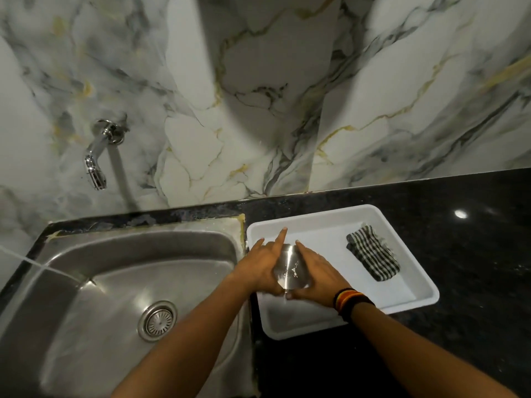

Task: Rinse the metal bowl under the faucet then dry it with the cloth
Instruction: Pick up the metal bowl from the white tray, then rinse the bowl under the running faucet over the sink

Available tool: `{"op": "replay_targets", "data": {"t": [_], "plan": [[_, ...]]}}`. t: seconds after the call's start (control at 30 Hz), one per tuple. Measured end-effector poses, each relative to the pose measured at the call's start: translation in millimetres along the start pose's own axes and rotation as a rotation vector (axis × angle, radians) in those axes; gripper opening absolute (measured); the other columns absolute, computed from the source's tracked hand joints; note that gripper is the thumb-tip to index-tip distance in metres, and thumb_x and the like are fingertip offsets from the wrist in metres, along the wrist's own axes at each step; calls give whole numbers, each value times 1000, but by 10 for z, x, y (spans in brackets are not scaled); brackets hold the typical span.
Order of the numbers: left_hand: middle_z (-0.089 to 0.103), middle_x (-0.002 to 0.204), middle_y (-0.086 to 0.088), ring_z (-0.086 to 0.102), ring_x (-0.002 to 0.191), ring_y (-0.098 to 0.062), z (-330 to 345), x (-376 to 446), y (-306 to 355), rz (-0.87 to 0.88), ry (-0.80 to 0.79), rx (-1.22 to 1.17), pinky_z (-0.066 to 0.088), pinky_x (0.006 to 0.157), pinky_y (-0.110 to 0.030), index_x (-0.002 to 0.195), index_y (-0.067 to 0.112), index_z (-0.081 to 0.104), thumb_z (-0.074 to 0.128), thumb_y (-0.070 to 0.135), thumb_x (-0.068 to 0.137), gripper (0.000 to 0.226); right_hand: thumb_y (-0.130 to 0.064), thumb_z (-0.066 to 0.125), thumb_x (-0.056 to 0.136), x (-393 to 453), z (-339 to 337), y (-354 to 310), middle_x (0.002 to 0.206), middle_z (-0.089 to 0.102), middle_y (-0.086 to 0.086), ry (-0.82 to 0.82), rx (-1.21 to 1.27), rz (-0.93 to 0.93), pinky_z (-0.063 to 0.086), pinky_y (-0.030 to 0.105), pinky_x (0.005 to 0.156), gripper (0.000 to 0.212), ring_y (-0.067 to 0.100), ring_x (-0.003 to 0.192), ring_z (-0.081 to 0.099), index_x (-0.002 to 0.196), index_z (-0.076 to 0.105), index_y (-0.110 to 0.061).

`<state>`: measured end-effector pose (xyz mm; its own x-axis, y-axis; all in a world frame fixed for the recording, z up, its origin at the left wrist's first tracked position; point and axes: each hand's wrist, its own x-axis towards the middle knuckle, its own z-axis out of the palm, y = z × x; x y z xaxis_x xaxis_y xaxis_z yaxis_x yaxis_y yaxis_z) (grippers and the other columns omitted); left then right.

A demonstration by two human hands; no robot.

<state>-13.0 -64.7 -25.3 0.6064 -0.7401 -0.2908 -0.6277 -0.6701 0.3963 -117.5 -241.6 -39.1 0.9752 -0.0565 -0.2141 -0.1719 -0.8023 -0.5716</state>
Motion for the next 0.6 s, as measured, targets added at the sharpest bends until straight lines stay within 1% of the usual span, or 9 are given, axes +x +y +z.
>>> {"op": "replay_targets", "data": {"t": [0.07,0.13,0.23,0.3,0.37,0.43,0.5,0.53,0.6], "plan": [[45,161,-15,33,153,-41,-177,-39,-60,34,27,10,30,127,-56,161,38,-33,99,55,59,168,-73,86,55,-19,-73,-133,168,27,0,69,34,-14,40,42,118,142,22,148,38,164,6,-28],[47,156,-19,40,146,-39,-442,-140,-108,82,44,17,33,125,-48,164,31,-30,98,50,63,164,-72,86,58,-32,-156,-347,167,26,-3,122,65,-37,43,39,116,138,20,147,40,163,8,-30],[50,152,-21,51,137,-37,-896,-365,-252,157,111,36,40,119,-43,167,24,-25,97,42,66,160,-70,86,60,12,-245,-769,165,29,-4,184,98,-88,43,38,116,131,19,146,41,162,15,-30],[48,157,-19,53,137,-36,-1176,-582,-443,173,152,44,45,115,-41,167,26,-23,98,42,65,159,-71,87,61,79,-243,-1113,165,29,-5,219,104,-128,42,38,117,126,19,146,42,161,21,-31],[53,153,-17,58,131,-33,-1420,-810,-702,180,177,32,48,112,-42,167,30,-22,98,42,64,159,-73,86,60,177,-186,-1483,166,28,-5,249,105,-161,40,39,119,124,19,148,39,160,25,-32],[57,148,-13,61,127,-30,-1623,-1037,-973,185,198,-1,51,109,-45,166,36,-23,99,45,61,161,-72,85,62,286,-93,-1830,167,27,-4,266,114,-197,37,34,120,122,17,148,38,160,27,-32],[56,150,-11,61,128,-29,-1779,-1273,-1295,170,223,-16,51,110,-46,166,40,-21,100,47,60,161,-68,86,64,376,44,-2198,167,27,-3,271,127,-216,31,25,116,121,13,146,36,161,26,-29],[54,154,-11,60,132,-29,-1846,-1401,-1458,167,239,-16,50,112,-47,166,41,-20,99,51,60,159,-68,86,65,424,129,-2373,167,27,-1,279,140,-211,30,26,117,121,15,147,35,162,26,-27],[44,164,-14,51,145,-31,-1944,-1634,-1752,161,295,-1,46,117,-51,167,41,-16,93,62,63,152,-70,84,65,499,293,-2665,168,28,2,307,171,-184,29,38,123,122,23,151,34,162,27,-25]]}}
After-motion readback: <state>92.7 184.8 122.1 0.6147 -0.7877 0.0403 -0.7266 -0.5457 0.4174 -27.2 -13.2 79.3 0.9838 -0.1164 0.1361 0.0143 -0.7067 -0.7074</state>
